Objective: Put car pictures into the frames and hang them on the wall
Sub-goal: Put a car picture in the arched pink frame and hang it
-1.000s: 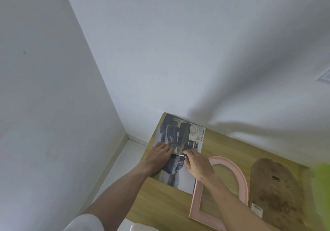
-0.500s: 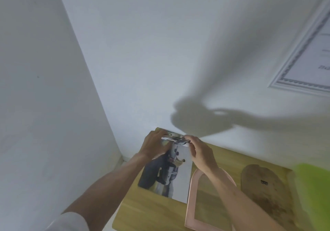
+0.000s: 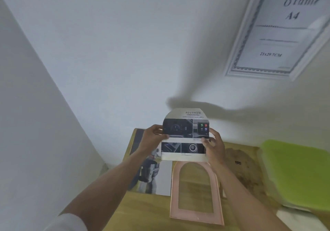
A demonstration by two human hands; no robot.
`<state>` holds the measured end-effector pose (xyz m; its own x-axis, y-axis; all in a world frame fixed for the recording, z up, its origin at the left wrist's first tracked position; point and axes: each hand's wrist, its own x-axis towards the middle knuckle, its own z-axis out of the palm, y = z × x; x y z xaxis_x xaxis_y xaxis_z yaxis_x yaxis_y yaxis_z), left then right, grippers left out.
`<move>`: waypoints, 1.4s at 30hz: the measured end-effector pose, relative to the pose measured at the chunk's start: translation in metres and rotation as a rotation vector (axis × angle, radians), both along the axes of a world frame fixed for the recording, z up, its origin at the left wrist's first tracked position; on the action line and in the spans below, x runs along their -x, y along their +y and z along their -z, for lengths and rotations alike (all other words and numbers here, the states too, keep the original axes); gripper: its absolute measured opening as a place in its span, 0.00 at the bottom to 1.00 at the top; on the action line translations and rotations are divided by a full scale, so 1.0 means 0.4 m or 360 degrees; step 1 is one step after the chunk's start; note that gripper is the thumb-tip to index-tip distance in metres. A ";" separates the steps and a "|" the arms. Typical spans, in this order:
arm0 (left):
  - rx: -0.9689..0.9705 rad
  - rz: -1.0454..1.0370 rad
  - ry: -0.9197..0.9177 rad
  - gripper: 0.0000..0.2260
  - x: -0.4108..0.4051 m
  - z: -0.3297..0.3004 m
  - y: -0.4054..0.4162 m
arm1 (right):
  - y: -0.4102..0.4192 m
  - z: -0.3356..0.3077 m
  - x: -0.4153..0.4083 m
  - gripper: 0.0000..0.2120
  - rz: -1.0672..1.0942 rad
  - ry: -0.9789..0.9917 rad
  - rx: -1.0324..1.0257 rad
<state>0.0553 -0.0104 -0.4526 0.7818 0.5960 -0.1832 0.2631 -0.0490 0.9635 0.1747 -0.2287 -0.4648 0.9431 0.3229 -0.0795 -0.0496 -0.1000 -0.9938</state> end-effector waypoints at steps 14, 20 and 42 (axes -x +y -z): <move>-0.0231 0.0534 0.0582 0.31 0.026 0.177 -0.191 | -0.207 0.198 0.066 0.19 -0.0144 0.0159 0.0926; -0.0499 0.0833 0.0825 0.36 0.067 0.232 -0.232 | -0.242 0.224 0.122 0.16 -0.0339 -0.0113 0.1536; -0.1049 0.1004 0.0939 0.30 0.099 0.266 -0.239 | -0.254 0.211 0.168 0.25 -0.0398 -0.0208 0.1696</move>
<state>0.0158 -0.1061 -0.5591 0.8753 0.2364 -0.4218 0.4221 -0.7992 0.4279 0.1077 -0.3303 -0.5492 0.8822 0.3310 -0.3349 0.1908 -0.9015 -0.3884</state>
